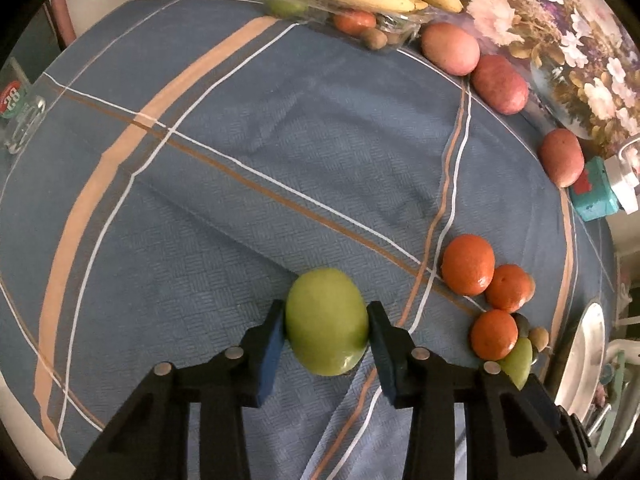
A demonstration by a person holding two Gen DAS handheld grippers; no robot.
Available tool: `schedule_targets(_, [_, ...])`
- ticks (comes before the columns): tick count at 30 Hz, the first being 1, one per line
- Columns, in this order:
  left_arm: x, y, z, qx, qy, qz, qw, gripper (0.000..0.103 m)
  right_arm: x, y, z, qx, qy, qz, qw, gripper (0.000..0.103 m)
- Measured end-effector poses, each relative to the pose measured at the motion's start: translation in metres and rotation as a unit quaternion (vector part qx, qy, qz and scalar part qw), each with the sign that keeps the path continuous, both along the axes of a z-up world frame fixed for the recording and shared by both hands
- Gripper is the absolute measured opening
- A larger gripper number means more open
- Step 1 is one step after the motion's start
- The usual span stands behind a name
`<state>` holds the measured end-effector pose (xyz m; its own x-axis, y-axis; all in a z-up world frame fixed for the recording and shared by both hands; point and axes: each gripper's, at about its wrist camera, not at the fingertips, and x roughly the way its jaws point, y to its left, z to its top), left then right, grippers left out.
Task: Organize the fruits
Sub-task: 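Grasp the small green pear with the left tool while the right tool grasps the large green pear, then carry both green pears toward the steel bowl with both tools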
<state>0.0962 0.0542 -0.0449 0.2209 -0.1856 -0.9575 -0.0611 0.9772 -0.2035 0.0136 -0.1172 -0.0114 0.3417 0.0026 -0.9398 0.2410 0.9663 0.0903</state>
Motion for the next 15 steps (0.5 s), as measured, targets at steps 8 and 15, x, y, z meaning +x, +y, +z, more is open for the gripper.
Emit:
schedule_targets(8, [-0.002, 0.011, 0.017, -0.014, -0.021, 0.017, 0.9995, 0.043, -0.002, 0.0, -0.001, -0.002, -0.007, 0.003, 1.0, 0.037])
schedule_targets(15, [-0.002, 0.023, 0.037, -0.037, -0.051, 0.034, 0.9974, 0.043, -0.003, -0.004, 0.015, 0.073, -0.048, 0.003, 0.996, 0.037])
